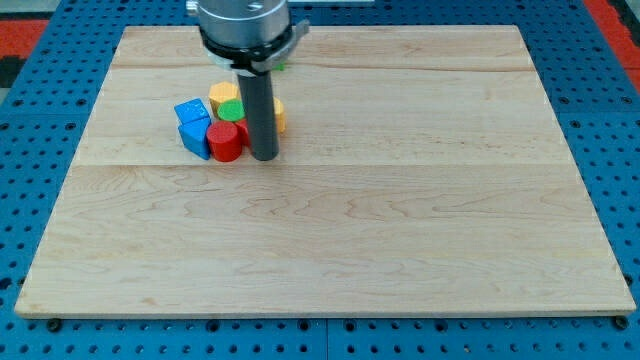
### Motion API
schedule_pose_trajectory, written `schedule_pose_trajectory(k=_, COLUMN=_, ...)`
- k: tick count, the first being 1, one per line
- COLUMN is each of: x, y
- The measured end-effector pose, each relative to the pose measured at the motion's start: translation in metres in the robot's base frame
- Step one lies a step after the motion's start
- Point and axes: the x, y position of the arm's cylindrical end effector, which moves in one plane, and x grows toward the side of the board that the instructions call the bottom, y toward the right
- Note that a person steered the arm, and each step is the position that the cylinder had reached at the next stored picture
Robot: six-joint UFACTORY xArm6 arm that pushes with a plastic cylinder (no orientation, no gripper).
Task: Push the green star towards the group of blocks
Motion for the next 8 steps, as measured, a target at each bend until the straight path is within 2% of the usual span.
schedule_pose_trajectory(k=1, x=0.003, y=-0.003)
schedule_pose_trajectory(k=2, x=0.015, y=0.025)
schedule_pose_trajectory(k=3, x=0.0, y=0.108)
schedule_pose_trajectory(k=4, x=-0.089, y=0.155)
schedule_pose_trajectory(k=5, x=-0.177, y=0.141)
schedule_pose_trajectory(k=6, x=-0.231, y=0.078)
schedule_pose_trajectory(k=7, x=-0.225, y=0.012)
schedule_pose_trajectory(k=8, x=-0.203, y=0.011)
